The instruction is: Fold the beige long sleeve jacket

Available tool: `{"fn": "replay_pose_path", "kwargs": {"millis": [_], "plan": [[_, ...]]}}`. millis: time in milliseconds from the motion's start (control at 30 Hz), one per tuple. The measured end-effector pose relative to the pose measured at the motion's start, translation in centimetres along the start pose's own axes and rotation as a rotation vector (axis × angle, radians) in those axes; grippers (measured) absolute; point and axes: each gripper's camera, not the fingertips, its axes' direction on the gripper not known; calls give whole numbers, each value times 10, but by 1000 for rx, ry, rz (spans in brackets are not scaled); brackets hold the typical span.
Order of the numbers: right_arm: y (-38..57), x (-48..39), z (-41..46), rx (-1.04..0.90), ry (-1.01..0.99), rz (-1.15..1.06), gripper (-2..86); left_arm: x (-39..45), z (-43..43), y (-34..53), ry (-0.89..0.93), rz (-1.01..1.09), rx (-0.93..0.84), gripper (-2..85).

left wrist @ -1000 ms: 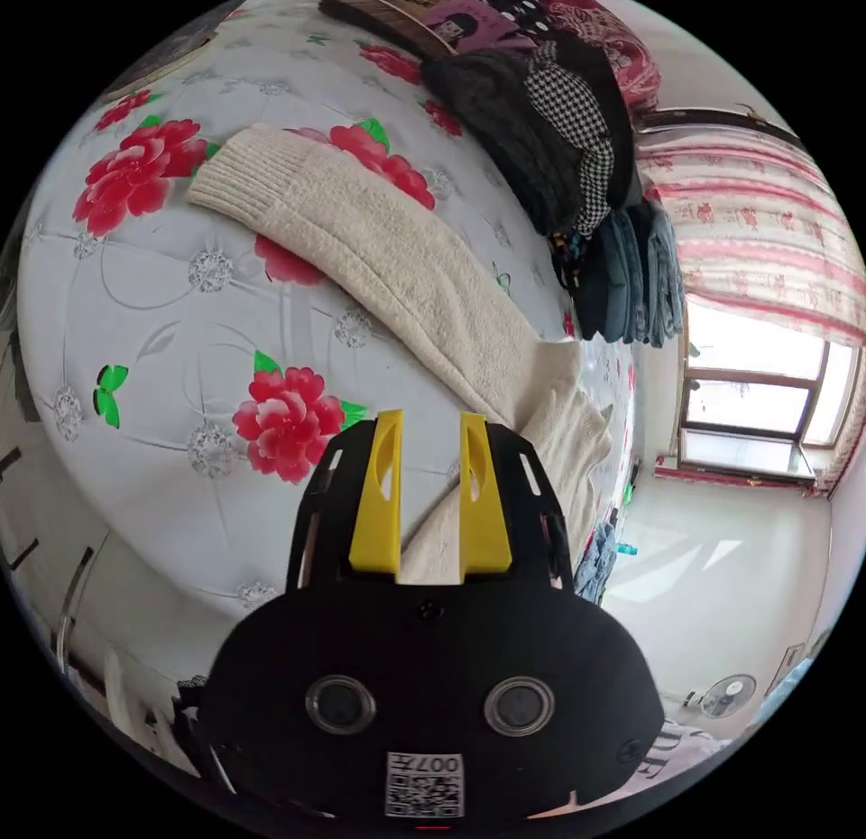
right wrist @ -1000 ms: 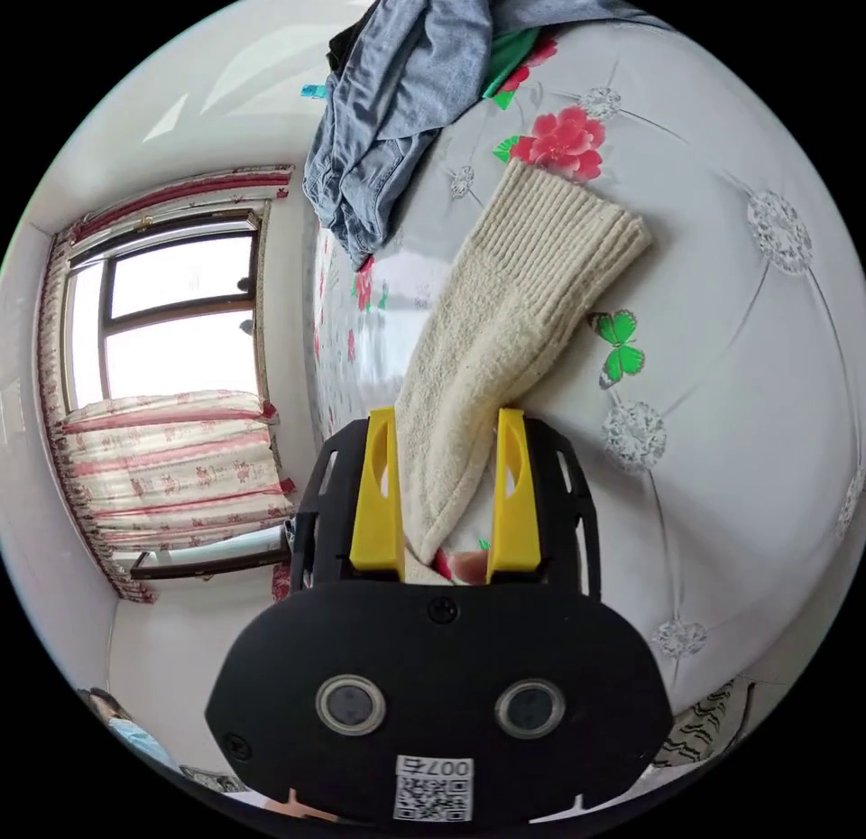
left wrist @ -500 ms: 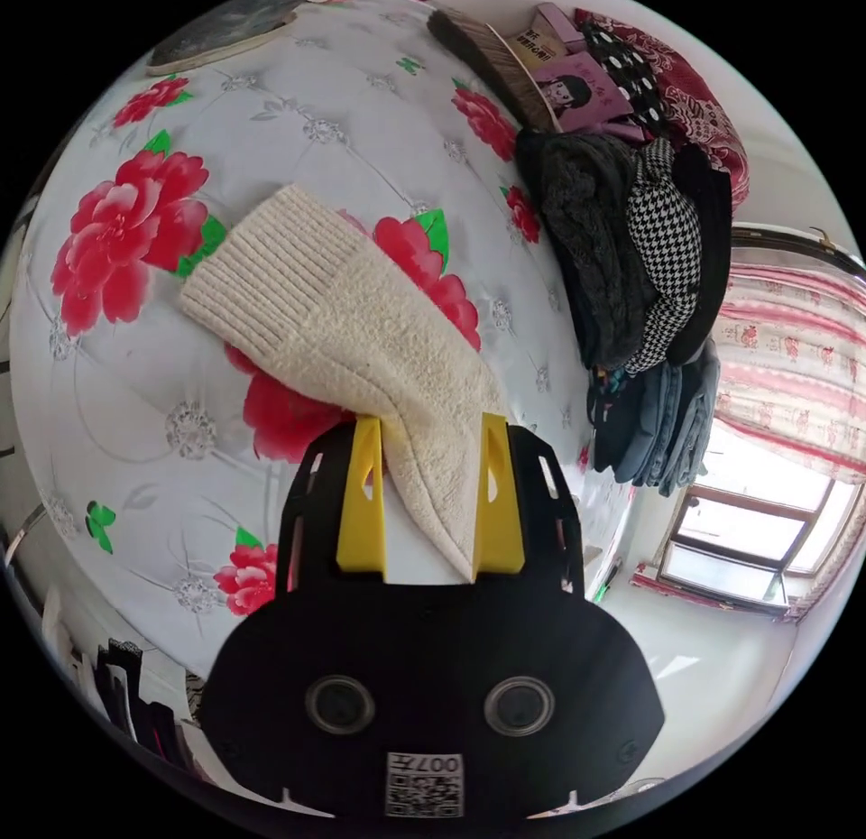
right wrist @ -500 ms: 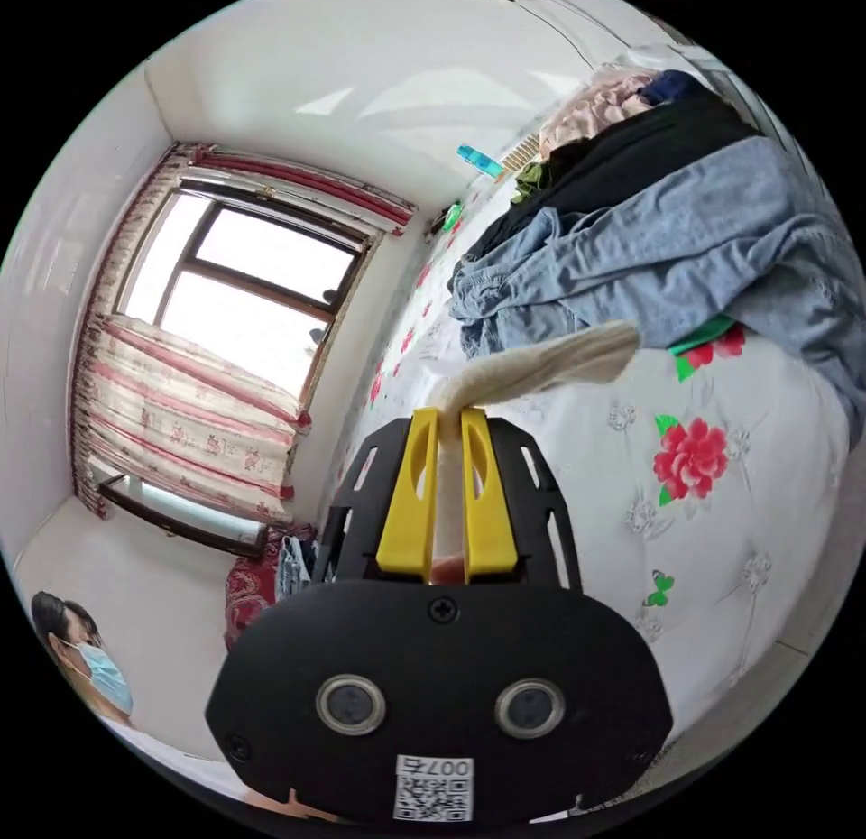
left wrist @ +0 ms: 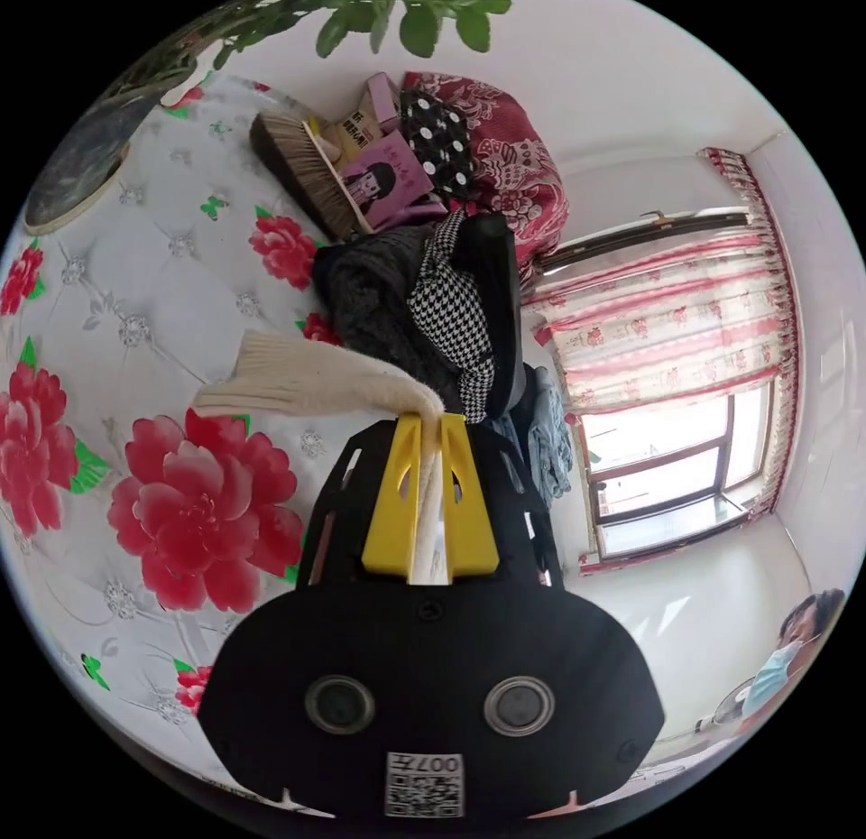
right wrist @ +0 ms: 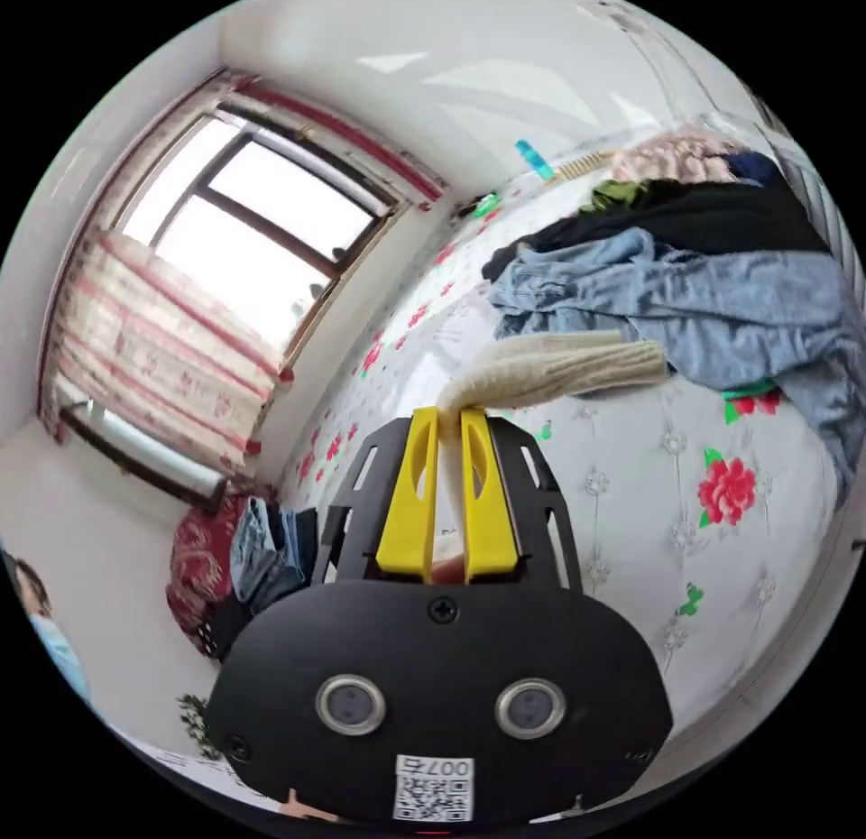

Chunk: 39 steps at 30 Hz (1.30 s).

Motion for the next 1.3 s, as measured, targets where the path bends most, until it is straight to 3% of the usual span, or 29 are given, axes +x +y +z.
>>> {"fn": "replay_pose_path", "kwargs": {"millis": [133,200,333,400,500,700,867,933,1000,1033,1133,1300], "plan": [[42,-153,46,-159,15,-537,40,12,3,31,-2,70,-19,35],[113,-232,84,-273,-18,-817,42,21,6,49,11,106,-16,35],[240,-293,159,-525,-109,-1010,42,54,16,99,45,229,-28,37],[316,-305,218,-817,-104,-1050,41,71,22,124,52,295,-41,38],[352,-308,252,-1045,-135,-927,37,106,34,169,27,457,-77,39],[316,-297,240,-1040,-170,-894,26,182,81,284,-12,857,-162,40],[261,-255,215,-932,-132,-691,17,244,150,446,143,1240,-381,48],[246,-236,204,-890,-95,-620,16,249,199,551,352,1386,-724,155],[227,-208,188,-812,7,-511,17,232,240,623,320,1424,-1011,212],[222,-201,184,-791,34,-481,18,214,251,657,254,1471,-1061,212],[196,-173,160,-681,100,-363,23,180,248,693,144,1561,-1044,190],[168,-175,157,-643,-26,-354,50,136,243,659,-37,1487,-945,163]]}}
